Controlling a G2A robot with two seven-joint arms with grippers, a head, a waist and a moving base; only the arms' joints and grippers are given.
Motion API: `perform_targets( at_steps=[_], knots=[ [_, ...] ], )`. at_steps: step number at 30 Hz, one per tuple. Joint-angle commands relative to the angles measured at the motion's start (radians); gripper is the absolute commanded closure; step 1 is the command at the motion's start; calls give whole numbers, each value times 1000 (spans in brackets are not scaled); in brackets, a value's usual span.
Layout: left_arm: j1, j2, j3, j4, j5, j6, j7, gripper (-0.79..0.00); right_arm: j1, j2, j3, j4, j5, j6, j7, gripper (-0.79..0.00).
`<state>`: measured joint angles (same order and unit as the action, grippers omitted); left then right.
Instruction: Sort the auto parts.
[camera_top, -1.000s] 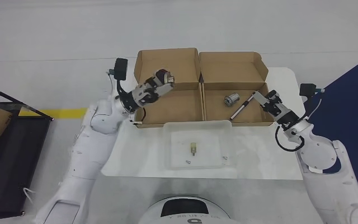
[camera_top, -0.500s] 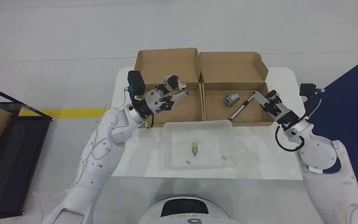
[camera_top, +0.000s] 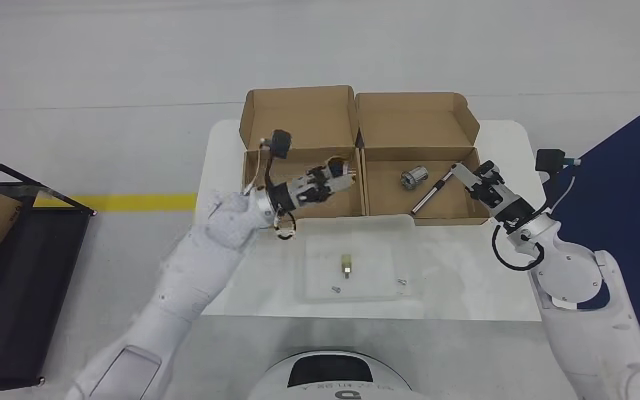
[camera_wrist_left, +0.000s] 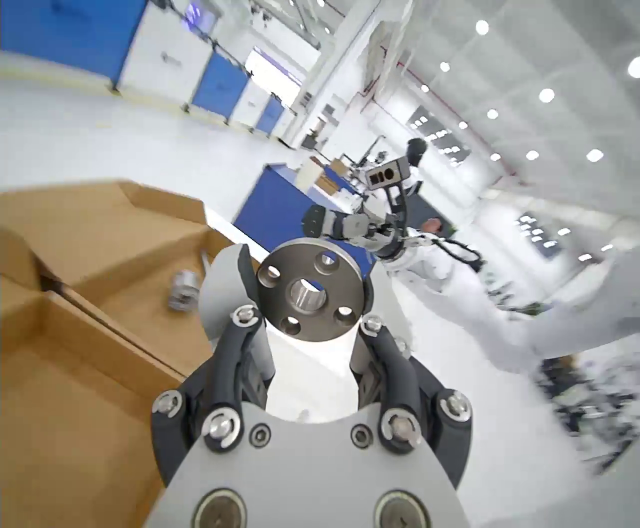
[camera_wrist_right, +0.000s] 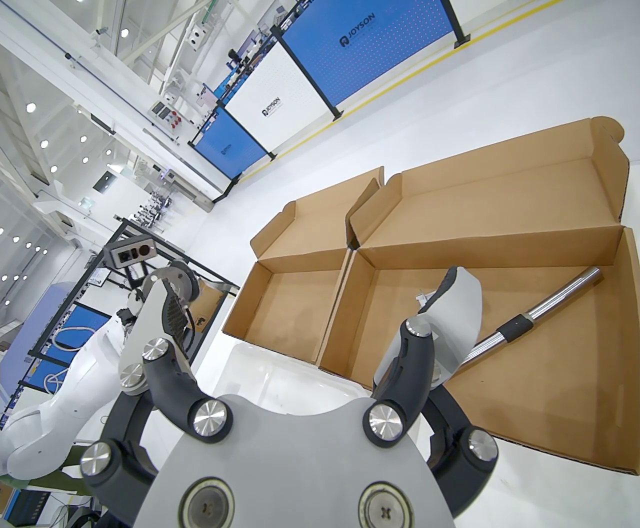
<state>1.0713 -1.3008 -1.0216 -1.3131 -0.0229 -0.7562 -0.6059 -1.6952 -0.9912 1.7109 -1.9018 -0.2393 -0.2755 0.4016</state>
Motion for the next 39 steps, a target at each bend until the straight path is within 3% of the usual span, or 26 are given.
perform_targets(
  at_steps=[1,3,6,15,27,28,29,30,31,34,38,39],
  knots=[
    [-43,5,0,32,-400,96,-244,0,0,0,0,0,0,-1,0,-785],
    [-75,7,-6,81,-531,173,-368,0,0,0,0,0,0,-1,0,-785],
    [-122,4,5,139,-572,248,-433,0,12,1,-22,-6,-36,8,34,-785],
    [-203,-28,100,196,-509,366,-367,0,148,-7,-248,-29,-291,37,144,-785],
    [-209,-34,108,204,-492,379,-333,0,164,-9,-268,-18,-311,52,146,-785],
    [-202,-34,113,192,-473,390,-323,0,171,-10,-282,-22,-331,65,151,-634],
    [-199,-34,117,182,-457,403,-318,0,180,-12,-299,-26,-350,73,157,-536],
    [-196,-34,123,174,-441,413,-312,0,189,-13,-317,-30,-370,78,163,-456],
    [-195,-34,127,170,-425,423,-305,0,196,-15,-334,-32,-388,81,166,-431],
    [-195,-38,143,165,-389,449,-282,0,210,-19,-374,-40,-432,68,158,-486],
    [-199,-43,152,173,-375,466,-272,0,214,-21,-405,-46,-478,34,143,-650],
    [-201,-44,153,175,-374,468,-272,0,213,-21,-408,-47,-482,24,141,-656]
  ],
)
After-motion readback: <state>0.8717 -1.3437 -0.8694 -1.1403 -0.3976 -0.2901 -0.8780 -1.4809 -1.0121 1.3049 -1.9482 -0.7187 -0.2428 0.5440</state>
